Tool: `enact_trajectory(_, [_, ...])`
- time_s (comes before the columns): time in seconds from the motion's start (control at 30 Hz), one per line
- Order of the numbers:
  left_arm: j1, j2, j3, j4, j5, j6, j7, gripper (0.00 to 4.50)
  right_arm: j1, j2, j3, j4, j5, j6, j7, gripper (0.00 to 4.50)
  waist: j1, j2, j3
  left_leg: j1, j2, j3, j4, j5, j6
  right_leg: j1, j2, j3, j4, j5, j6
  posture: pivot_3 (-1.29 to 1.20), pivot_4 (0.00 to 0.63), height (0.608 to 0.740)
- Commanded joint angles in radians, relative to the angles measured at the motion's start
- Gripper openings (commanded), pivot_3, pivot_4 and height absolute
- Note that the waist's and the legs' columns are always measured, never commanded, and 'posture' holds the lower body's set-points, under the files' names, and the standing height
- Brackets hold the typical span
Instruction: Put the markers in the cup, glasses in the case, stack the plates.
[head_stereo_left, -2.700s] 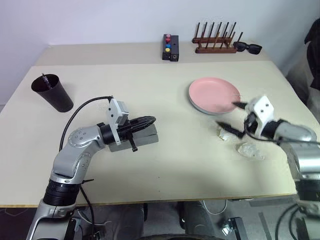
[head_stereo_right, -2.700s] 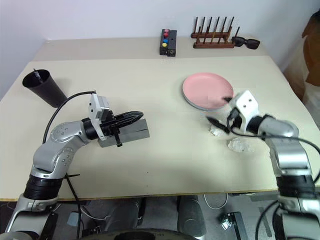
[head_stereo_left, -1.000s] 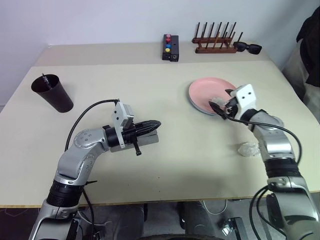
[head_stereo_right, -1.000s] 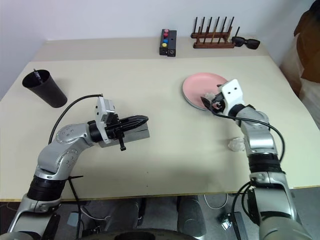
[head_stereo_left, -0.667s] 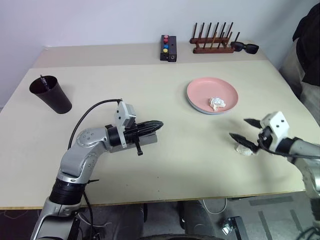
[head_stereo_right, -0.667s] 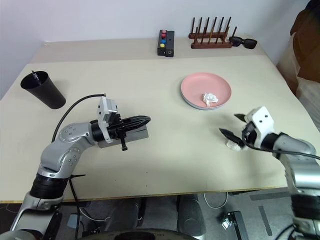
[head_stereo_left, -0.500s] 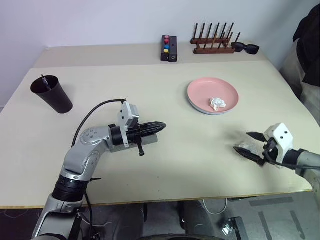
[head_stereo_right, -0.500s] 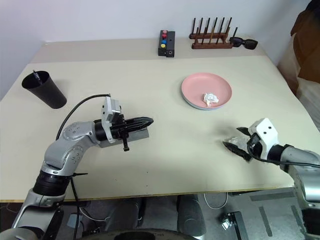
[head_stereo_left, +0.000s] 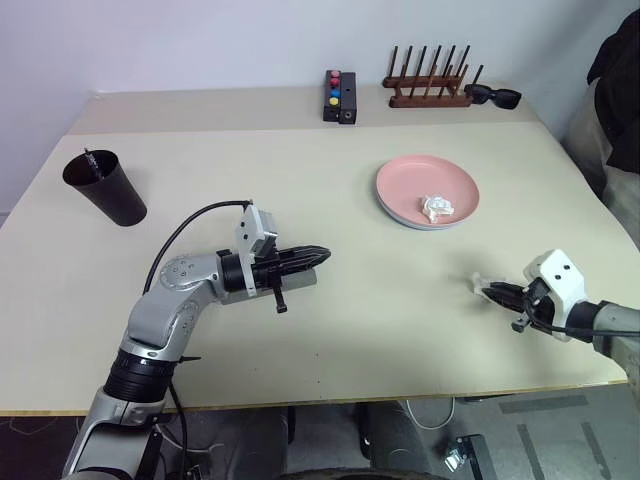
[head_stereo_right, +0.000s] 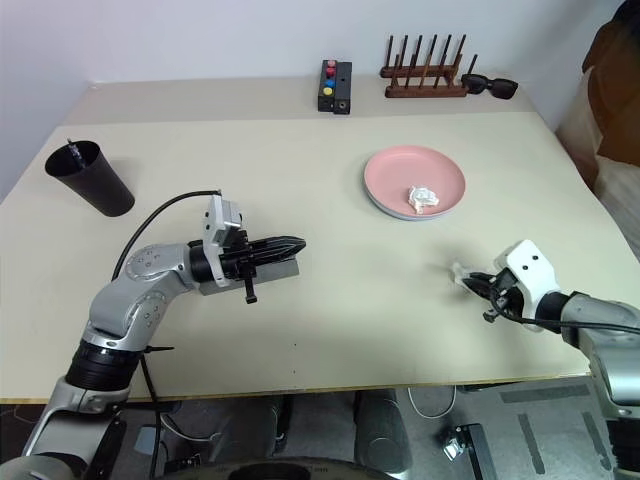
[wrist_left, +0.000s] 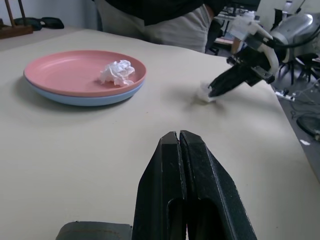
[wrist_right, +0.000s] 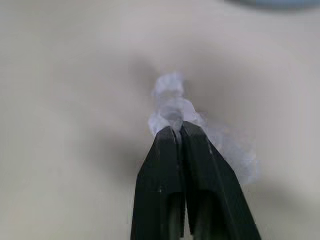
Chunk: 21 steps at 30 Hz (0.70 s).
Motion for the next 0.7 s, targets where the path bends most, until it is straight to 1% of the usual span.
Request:
enact_trajectory(0.03, [-0.005,0.009,0.028,-0.028,0.0,-0.021,0.01,0.0,-0.118,0.017,0.009,-0.057,0.015,-0.001,-0.045,0.08,-0.003,0.0,0.0,0.0,0.0,0.0,0.0,0.0,0.0,0.0,0.0,0.0,0.0,0.0,0.0,0.0,0.15,0.734])
enact_trajectory(0.13, [-0.009,0.013,0.041,-0.018,0.006,-0.03,0.022,0.0,-0.261,0.083,0.054,-0.047,0.012,-0.01,-0.1,0.08,-0.005,0.0,0.0,0.0,0.0,0.0,0.0,0.0,0.0,0.0,0.0,0.0,0.0,0.0,0.0,0.0,0.15,0.734])
enact_trajectory(0.17, [-0.01,0.014,0.046,-0.015,0.006,-0.033,0.025,0.0,-0.313,0.114,0.081,-0.022,-0.01,-0.029,-0.127,0.08,-0.003,0.0,0.0,0.0,0.0,0.0,0.0,0.0,0.0,0.0,0.0,0.0,0.0,0.0,0.0,0.0,0.15,0.734])
enact_trajectory(0.3, [-0.002,0.022,0.061,-0.017,0.005,-0.039,0.036,0.0,-0.5,0.226,0.185,0.17,-0.117,-0.105,-0.228,0.08,-0.001,-0.001,0.0,-0.001,0.0,-0.001,0.0,0.0,0.0,-0.001,0.0,-0.001,0.0,0.0,0.0,0.0,0.15,0.734])
enact_trajectory(0.47, [0.02,0.027,0.073,-0.039,0.006,-0.039,0.056,0.0,-0.609,0.28,0.252,0.498,-0.215,-0.285,-0.253,0.08,0.002,-0.001,0.0,-0.002,-0.001,-0.001,-0.001,0.0,0.0,-0.002,-0.001,-0.001,-0.002,0.001,0.001,0.0,0.15,0.734])
enact_trajectory(0.57, [0.038,0.032,0.087,-0.06,0.0,-0.034,0.075,0.0,-0.652,0.294,0.251,0.625,-0.217,-0.357,-0.245,0.08,-0.003,0.0,0.001,-0.002,-0.001,-0.001,-0.001,0.0,0.0,-0.002,-0.001,-0.001,-0.002,0.002,0.003,0.0,0.15,0.734])
enact_trajectory(0.6, [0.045,0.036,0.092,-0.066,-0.002,-0.032,0.079,0.0,-0.661,0.297,0.247,0.649,-0.212,-0.375,-0.236,0.67,-0.006,0.0,0.001,-0.002,-0.001,-0.001,-0.002,0.0,0.0,-0.003,-0.001,-0.001,-0.001,0.002,0.003,0.0,0.15,0.734])
enact_trajectory(0.63, [0.053,0.039,0.096,-0.072,-0.003,-0.031,0.082,0.0,-0.667,0.298,0.246,0.665,-0.211,-0.394,-0.229,0.96,-0.009,0.0,0.001,-0.002,-0.001,-0.001,-0.002,0.0,0.0,-0.003,-0.001,-0.001,-0.001,0.002,0.003,0.0,0.15,0.734])
enact_trajectory(0.7, [0.063,0.046,0.103,-0.08,-0.004,-0.029,0.088,0.0,-0.668,0.297,0.243,0.675,-0.208,-0.433,-0.217,1.93,-0.011,0.0,0.001,-0.002,0.0,-0.001,-0.002,0.0,0.0,-0.003,0.0,-0.001,0.0,0.002,0.003,0.0,0.15,0.734])
